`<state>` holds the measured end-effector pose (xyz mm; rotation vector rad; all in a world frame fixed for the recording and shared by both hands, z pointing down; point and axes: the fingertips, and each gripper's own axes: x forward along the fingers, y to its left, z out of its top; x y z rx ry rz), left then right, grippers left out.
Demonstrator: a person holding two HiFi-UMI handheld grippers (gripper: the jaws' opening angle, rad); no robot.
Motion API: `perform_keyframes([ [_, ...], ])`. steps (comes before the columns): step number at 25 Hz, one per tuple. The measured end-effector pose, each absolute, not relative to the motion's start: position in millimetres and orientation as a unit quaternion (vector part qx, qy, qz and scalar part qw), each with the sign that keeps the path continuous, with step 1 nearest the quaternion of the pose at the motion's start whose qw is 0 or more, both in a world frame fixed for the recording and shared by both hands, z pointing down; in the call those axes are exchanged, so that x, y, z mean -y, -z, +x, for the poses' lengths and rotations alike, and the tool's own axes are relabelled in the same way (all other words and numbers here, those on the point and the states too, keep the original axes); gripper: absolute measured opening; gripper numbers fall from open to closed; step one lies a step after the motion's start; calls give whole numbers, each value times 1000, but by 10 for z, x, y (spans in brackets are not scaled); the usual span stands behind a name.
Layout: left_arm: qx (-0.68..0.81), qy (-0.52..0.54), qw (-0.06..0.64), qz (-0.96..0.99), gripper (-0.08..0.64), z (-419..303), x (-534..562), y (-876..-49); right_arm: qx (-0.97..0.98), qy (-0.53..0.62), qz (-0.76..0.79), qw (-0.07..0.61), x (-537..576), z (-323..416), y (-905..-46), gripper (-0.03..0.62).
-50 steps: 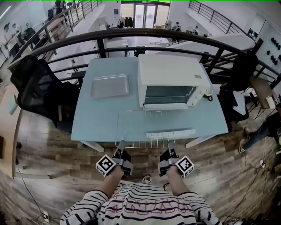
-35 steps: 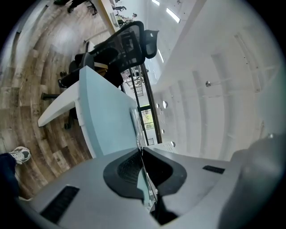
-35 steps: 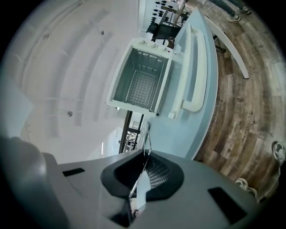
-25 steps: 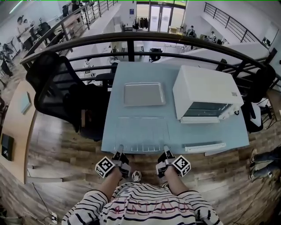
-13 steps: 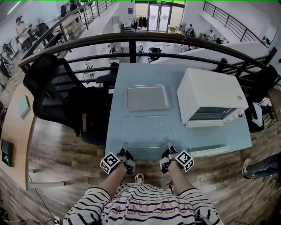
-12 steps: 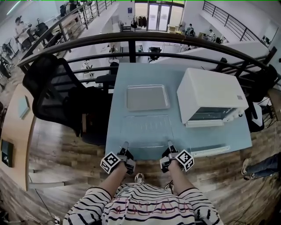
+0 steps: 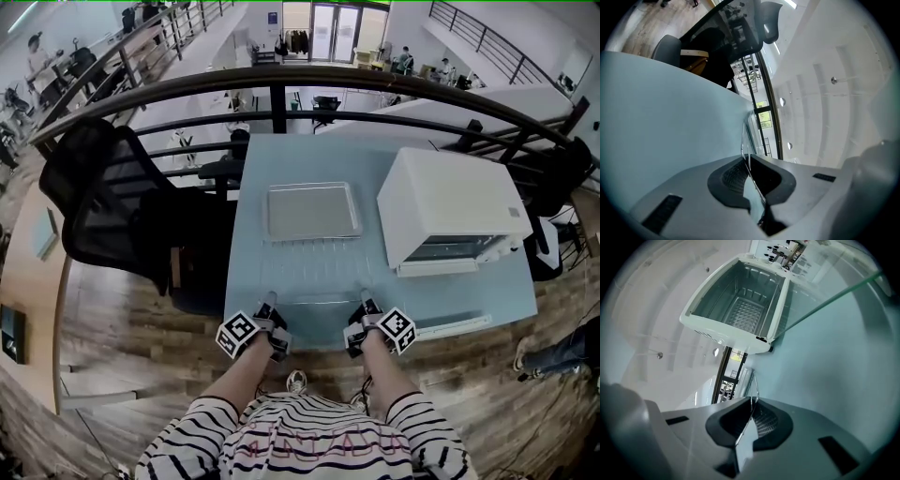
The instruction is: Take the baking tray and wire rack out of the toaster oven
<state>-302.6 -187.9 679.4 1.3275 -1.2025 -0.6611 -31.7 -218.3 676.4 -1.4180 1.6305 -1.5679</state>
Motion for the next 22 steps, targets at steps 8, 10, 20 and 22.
perform_keyframes([
  [8, 526, 262, 574, 571, 25, -3102, 2096, -6789, -592, 580, -515, 221, 2410, -403, -6819, 31],
  [10, 534, 235, 566, 582, 26, -3135, 2156, -6787, -589, 581, -517, 219, 2439, -427, -6832, 32],
  [20, 591, 87, 501, 626, 205, -3204, 2322, -6746, -616, 548, -562, 76, 2515, -429, -6882, 74],
  [22, 600, 39, 487, 633, 284, -3212, 2308, -6776, -620, 539, -569, 40, 2493, -430, -6925, 130],
])
